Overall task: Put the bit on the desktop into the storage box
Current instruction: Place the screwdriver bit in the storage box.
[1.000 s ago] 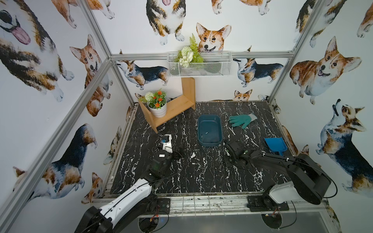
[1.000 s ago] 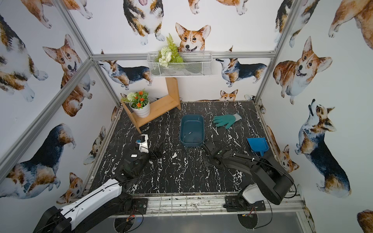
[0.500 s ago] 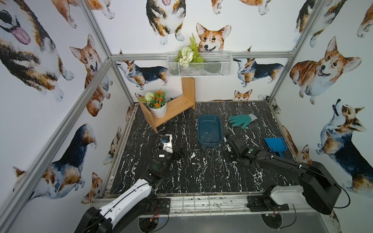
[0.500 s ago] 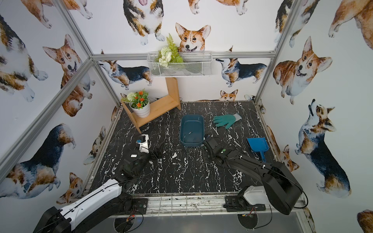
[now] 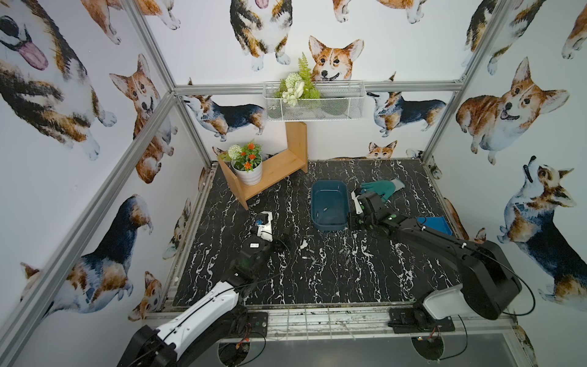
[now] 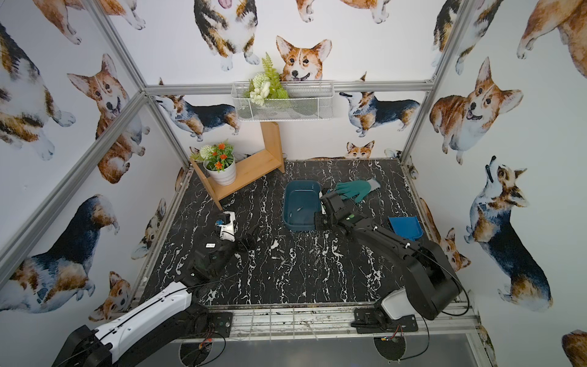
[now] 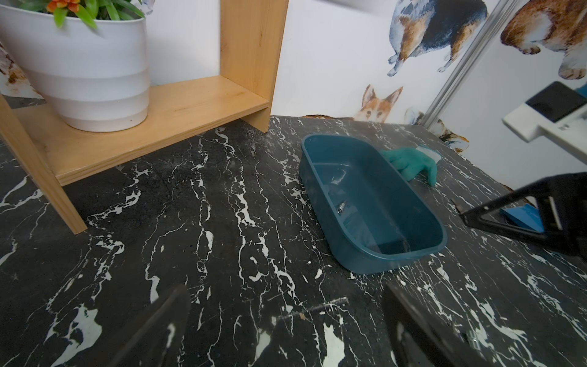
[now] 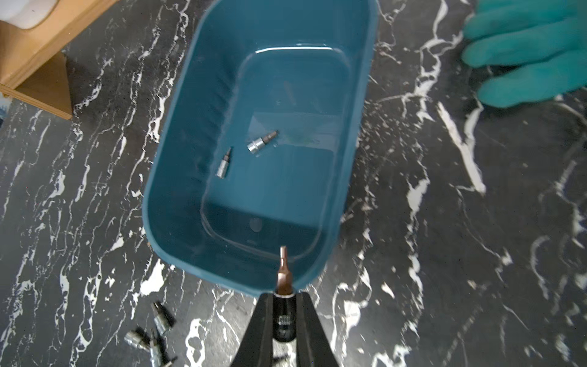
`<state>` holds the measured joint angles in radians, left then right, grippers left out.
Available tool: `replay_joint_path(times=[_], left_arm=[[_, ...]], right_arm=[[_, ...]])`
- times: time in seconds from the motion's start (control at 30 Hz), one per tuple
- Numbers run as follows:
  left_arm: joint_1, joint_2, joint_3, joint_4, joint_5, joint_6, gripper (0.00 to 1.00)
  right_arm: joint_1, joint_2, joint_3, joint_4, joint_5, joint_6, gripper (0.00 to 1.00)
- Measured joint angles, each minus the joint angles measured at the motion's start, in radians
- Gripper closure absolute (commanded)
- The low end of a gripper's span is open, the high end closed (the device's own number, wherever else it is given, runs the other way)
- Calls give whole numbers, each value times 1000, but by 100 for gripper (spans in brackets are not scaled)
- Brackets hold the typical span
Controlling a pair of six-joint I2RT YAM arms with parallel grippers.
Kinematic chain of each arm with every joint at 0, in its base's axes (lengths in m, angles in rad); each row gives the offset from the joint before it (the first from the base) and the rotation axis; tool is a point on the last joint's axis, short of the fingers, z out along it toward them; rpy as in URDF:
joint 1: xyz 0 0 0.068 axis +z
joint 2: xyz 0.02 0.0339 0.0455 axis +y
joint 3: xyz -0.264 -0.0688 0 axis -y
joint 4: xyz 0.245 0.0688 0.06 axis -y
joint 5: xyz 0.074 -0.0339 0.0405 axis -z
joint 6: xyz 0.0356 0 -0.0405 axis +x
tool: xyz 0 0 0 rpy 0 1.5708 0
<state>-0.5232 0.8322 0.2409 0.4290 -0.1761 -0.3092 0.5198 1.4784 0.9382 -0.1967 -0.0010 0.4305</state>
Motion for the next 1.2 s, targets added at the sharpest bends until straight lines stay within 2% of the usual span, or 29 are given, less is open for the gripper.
replay_joint_path(times=[0.4,0.47,0.53,0.63,0.87,1.2], left_arm=[[0,-4,-8,17,0,0,0],[0,-2,-8,22,0,0,0],[0,0,-8,23,0,0,0],[0,0,-8,23,0,0,0],[0,-1,-8,22,4,0,0],[0,29,66,-62,70,16,0]], right_arm=[[-16,326,257,59,-36,-16,82],[-17,349,278,61,-43,-16,75],[-18,362,291,62,-50,-16,59],[-18,360,299,64,-50,-18,48],[-21,251,250,68,-50,-23,43],[-23,-145,-114,171,-15,-98,38]])
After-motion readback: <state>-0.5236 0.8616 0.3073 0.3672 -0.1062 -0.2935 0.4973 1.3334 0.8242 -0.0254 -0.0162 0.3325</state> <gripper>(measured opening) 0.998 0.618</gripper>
